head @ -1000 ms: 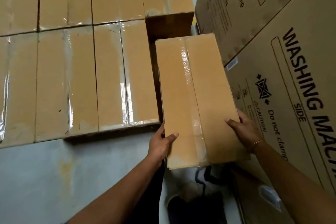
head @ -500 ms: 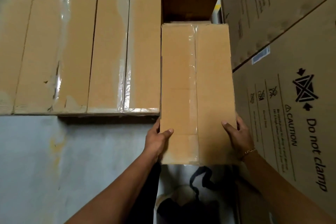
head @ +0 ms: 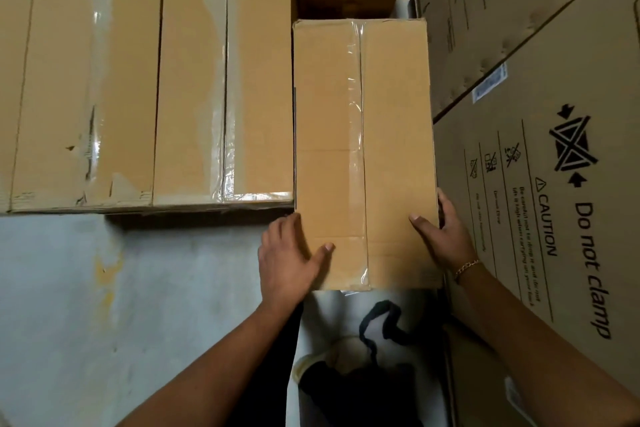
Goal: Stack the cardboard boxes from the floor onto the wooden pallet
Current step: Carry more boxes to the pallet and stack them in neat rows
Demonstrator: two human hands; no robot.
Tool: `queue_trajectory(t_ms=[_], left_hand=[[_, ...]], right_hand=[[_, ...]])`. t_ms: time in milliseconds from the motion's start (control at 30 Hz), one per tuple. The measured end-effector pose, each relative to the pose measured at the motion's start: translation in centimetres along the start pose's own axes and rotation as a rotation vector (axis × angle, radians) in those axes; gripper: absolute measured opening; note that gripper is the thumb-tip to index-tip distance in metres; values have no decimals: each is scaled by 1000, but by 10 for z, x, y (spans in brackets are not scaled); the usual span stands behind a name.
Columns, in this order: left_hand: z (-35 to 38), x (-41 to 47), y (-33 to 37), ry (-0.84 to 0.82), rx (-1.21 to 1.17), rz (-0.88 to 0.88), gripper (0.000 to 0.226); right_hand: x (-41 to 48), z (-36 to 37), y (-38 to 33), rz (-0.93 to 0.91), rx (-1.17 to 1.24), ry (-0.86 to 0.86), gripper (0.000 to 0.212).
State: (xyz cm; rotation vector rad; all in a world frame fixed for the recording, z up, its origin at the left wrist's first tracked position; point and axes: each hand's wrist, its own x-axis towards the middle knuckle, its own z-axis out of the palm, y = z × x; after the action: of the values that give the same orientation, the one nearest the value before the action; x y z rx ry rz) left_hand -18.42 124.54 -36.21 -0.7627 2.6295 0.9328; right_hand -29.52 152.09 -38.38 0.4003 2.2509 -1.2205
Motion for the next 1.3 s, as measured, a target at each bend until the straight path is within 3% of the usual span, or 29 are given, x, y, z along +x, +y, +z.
queue_trajectory(t_ms=[167,433,1300], left_hand=[[0,-8,-14,-267,479,347,147],[-1,3,-28,-277,643,343,163],[-20,70,-6,-168,573,266,162]], right_hand=[[-22,-12,4,34,-257,-124,129],[-46,-21,21,9,-418,-325,164],[24,-27,-27,-42,-526,-297,163]])
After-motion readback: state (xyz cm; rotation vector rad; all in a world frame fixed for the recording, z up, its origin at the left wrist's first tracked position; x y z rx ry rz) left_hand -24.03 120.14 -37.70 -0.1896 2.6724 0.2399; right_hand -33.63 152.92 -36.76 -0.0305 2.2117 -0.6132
